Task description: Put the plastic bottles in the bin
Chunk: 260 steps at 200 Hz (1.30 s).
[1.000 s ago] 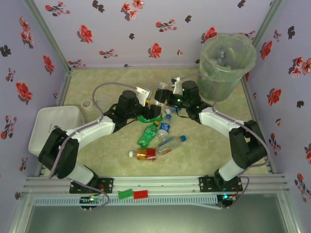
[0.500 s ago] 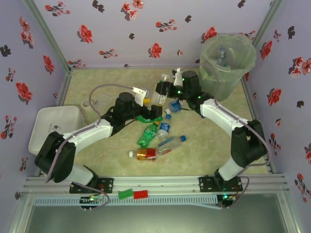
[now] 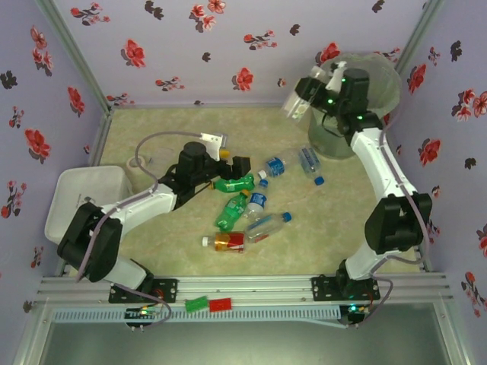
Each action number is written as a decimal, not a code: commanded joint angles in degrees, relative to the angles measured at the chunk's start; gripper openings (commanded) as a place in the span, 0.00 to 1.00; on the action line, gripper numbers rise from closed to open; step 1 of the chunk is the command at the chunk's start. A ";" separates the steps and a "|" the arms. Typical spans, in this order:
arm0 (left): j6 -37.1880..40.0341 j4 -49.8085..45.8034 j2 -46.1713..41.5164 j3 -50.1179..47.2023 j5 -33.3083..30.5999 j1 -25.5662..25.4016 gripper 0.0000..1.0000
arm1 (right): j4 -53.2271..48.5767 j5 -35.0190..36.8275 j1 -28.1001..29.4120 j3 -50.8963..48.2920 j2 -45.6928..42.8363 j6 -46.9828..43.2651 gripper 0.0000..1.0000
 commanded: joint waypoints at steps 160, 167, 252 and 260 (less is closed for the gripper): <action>-9.87 3.13 0.74 -9.48 1.08 1.20 1.00 | -9.88 22.47 -12.23 13.78 7.70 -12.62 0.63; -9.37 2.45 0.46 -9.24 1.20 1.20 1.00 | -10.98 22.55 -12.26 15.04 8.39 -12.78 0.69; -2.48 -3.64 -5.79 -8.26 -3.35 1.20 1.00 | -12.84 27.09 -11.55 14.25 1.83 -13.78 1.00; -1.37 -5.71 -6.70 -7.67 -3.52 1.21 1.00 | -11.53 27.92 -10.81 11.77 -0.33 -14.82 1.00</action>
